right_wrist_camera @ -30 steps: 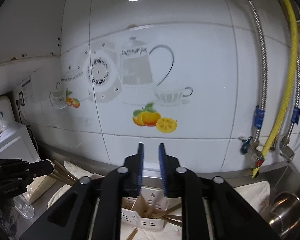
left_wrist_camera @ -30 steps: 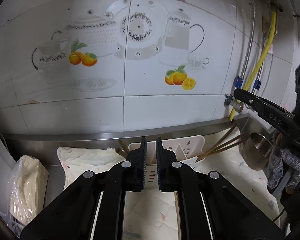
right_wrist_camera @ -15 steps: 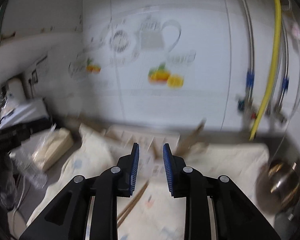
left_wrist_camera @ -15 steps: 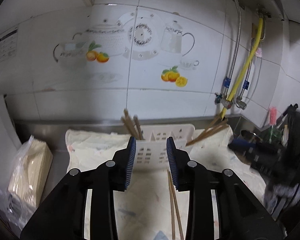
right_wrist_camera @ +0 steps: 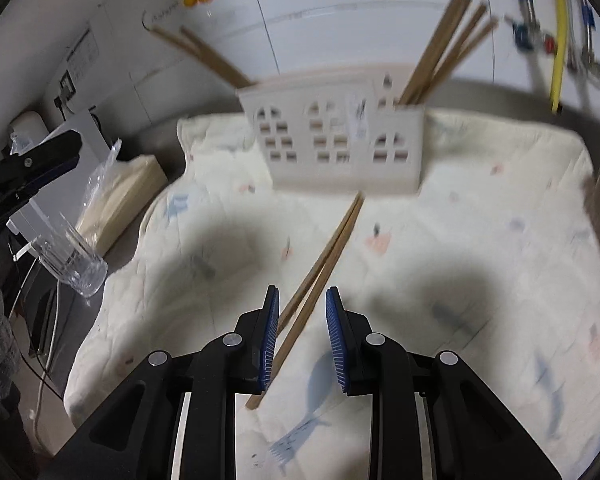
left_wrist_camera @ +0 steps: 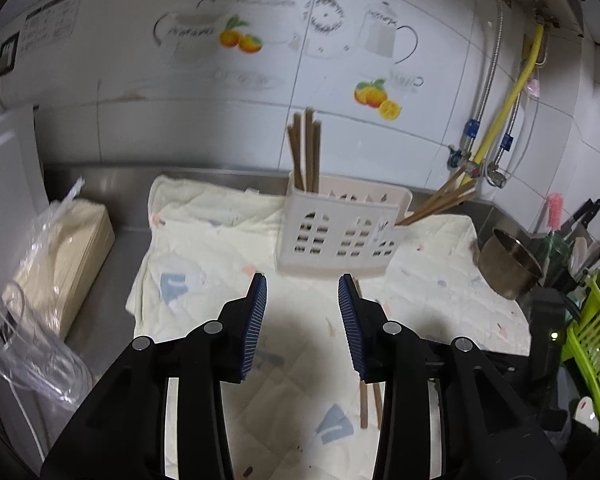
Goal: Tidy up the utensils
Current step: 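Move both open tools back down to the last chopsticks on the mat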
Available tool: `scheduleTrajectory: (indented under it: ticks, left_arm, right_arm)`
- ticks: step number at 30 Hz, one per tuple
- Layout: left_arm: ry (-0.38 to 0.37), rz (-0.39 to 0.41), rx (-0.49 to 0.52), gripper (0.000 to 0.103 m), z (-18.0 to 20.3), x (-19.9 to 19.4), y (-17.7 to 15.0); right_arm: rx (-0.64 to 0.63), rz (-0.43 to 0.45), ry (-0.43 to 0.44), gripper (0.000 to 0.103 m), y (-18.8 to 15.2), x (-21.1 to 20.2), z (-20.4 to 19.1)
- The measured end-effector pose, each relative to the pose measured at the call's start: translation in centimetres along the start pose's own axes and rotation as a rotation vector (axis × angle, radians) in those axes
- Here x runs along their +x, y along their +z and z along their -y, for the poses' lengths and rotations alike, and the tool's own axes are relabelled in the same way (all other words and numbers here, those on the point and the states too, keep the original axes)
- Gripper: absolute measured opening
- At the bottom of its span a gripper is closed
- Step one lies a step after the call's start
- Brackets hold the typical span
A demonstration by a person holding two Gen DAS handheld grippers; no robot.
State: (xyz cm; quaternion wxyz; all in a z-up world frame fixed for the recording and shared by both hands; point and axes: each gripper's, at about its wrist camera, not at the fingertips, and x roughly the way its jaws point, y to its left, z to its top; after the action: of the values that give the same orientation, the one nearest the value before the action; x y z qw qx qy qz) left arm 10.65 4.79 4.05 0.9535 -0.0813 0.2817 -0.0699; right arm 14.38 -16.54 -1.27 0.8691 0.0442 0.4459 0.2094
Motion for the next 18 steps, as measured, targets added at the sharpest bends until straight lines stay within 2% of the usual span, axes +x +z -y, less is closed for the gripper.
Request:
scheduleTrajectory:
  ticks: [9,18]
  left_arm:
    - [-0.003,-0.038,-0.035,0.038,-1.5,0.8,-2.6]
    - [-0.008,-0.054,-0.055,0.038,-2.4,1.6,-3.3]
  right_arm:
    - [0.086,-0.068,-0.013,0.014,-2.1,3.3,-0.6]
    - [0.144,-0.084,-0.025,0.014,-2.2,4.9,-0.3]
